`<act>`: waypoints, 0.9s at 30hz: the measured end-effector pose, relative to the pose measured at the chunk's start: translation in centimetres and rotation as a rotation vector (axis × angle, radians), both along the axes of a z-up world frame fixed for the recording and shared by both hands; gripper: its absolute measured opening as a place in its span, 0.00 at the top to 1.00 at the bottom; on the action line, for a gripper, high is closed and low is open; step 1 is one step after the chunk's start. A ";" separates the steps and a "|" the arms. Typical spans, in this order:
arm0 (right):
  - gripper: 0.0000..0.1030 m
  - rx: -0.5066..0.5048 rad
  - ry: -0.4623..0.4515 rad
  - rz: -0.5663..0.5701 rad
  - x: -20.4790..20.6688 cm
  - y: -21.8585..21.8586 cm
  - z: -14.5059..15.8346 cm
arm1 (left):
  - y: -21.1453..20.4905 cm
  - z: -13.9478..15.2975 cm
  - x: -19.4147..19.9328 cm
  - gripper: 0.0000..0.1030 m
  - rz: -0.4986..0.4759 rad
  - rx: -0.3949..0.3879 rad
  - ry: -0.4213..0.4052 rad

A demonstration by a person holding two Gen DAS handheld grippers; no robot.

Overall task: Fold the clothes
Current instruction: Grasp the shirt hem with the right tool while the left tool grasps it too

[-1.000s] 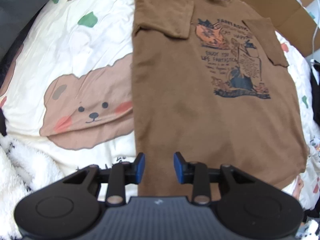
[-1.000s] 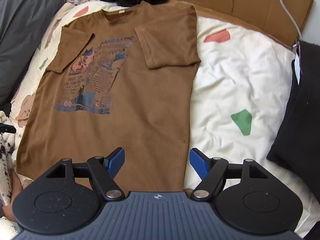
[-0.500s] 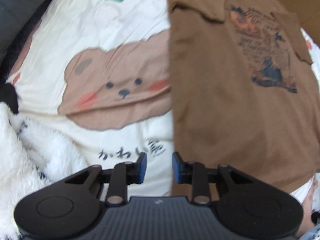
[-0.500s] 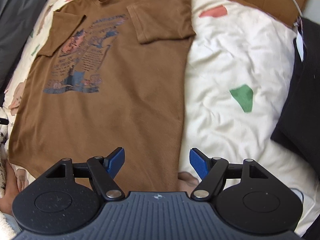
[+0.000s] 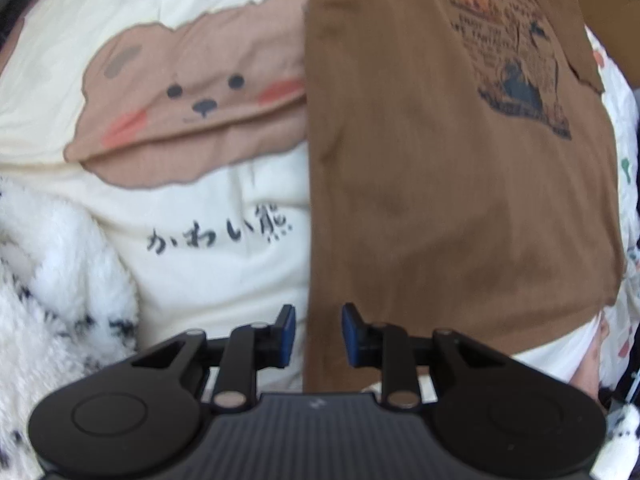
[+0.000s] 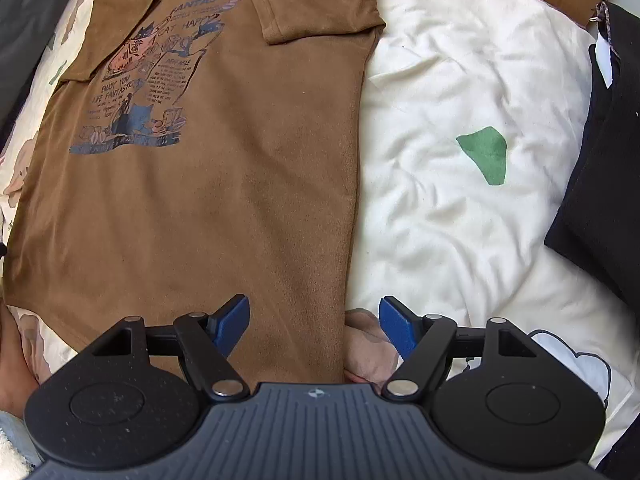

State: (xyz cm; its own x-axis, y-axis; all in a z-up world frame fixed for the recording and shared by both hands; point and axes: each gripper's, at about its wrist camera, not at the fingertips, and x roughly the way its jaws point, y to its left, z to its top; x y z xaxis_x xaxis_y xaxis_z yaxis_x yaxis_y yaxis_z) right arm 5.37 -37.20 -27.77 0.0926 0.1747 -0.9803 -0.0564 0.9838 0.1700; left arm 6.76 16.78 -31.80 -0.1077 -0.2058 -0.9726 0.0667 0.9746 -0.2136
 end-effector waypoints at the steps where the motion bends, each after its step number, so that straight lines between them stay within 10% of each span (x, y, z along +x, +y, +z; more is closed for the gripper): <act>1: 0.26 0.000 0.003 0.001 0.0 0.0 0.0 | 0.0 -0.2 -0.2 0.74 -0.002 0.006 0.011; 27: 0.49 0.020 0.244 -0.068 -2.4 -1.2 -4.4 | -0.3 -1.6 -1.4 0.70 0.029 0.029 0.030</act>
State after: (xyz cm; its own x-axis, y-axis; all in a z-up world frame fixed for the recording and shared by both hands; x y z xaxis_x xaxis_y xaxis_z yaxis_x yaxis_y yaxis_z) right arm 3.01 -38.41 -32.19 -0.1342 0.1958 -0.9714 0.0548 0.9803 0.1900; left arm 5.35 16.47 -33.36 -0.1316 -0.1809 -0.9747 0.0326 0.9819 -0.1866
